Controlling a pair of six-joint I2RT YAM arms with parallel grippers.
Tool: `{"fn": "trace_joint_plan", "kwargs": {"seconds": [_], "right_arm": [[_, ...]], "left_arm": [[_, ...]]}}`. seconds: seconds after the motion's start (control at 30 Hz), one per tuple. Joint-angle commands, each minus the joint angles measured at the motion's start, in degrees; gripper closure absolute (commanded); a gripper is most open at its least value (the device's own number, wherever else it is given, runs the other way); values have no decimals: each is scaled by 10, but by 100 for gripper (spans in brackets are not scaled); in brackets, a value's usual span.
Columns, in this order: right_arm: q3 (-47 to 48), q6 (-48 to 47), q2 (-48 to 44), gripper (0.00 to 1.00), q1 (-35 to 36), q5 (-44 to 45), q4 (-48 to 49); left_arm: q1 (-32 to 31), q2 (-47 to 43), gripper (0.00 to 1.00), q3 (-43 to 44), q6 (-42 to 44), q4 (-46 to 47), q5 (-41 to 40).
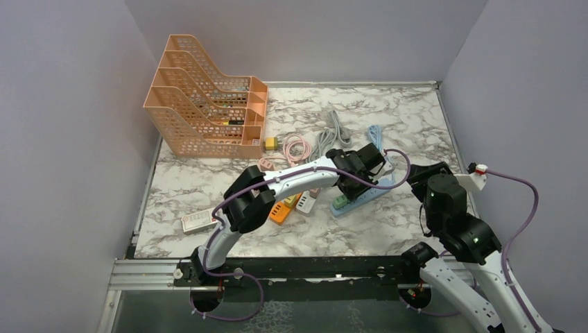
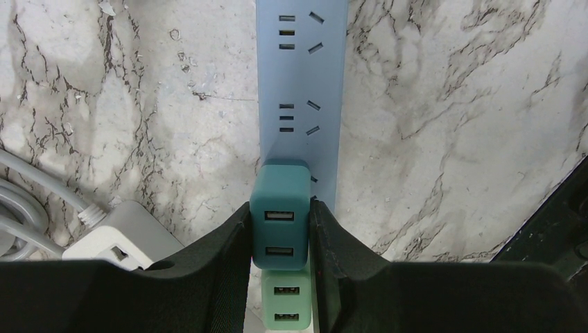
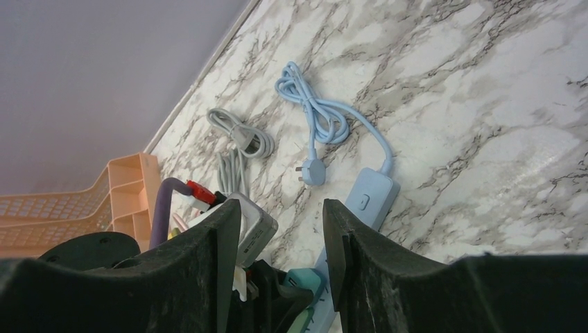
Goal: Insert the plug
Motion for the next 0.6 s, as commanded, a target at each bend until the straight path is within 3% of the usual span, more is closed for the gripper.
{"fn": "trace_joint_plan", "kwargs": {"seconds": [0.0, 0.57], "right_arm": [[13, -7, -16, 53, -1, -2, -9], [65, -48, 8, 55, -1, -10, -19]], "left_arm": [[-8, 4, 100, -41, -15, -29, -21], [-15, 48, 100, -68, -52, -67, -36]]}}
